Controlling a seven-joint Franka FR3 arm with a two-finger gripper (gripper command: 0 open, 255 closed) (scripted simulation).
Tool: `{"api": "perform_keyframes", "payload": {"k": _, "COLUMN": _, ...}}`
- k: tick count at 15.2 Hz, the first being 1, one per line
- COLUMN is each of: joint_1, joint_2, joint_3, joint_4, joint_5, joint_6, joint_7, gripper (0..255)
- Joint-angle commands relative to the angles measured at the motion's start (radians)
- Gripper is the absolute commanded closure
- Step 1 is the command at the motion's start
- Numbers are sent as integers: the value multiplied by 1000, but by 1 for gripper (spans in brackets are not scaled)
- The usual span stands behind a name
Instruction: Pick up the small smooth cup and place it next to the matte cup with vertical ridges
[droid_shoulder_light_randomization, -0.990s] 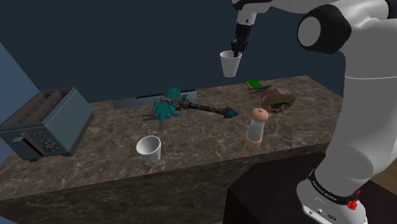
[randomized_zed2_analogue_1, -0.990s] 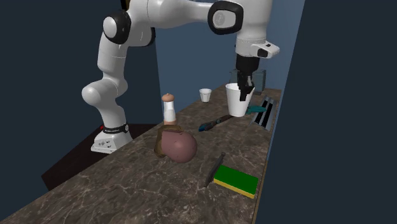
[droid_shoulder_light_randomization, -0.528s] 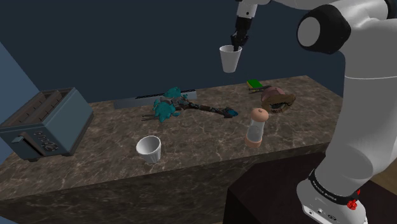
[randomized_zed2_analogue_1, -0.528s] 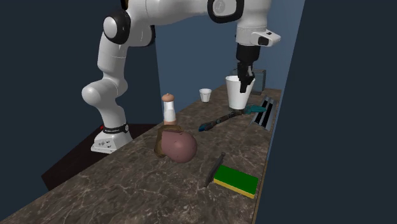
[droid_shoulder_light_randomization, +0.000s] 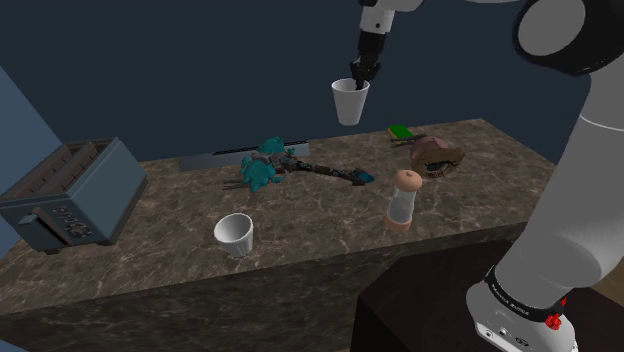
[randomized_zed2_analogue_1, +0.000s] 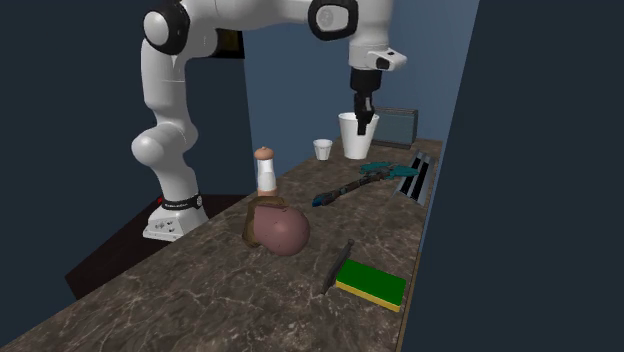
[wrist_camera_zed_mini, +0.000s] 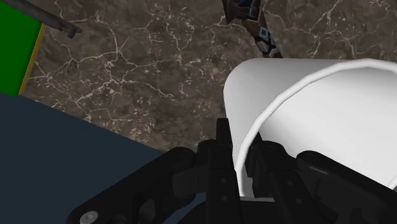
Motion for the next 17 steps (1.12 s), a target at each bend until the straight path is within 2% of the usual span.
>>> {"api": "perform_keyframes", "payload": {"k": 1, "joint_1": 31, "joint_2": -56, "joint_3": 17, "joint_4": -68, "joint_5": -14, "joint_6": 23, "joint_7": 44, "gripper": 255}}
{"api": "perform_keyframes", "payload": {"k": 9, "joint_1": 128, "joint_2": -214, "joint_3": 104, "joint_4": -267, "joint_5": -42, "joint_6": 103, "joint_7": 220, "gripper": 255}}
{"api": "perform_keyframes", "payload": {"k": 17, "joint_1": 212, "joint_2": -309, "joint_3": 210, "joint_4": -381, "joint_5": -44, "joint_6": 159, "joint_7": 404, "gripper": 255}}
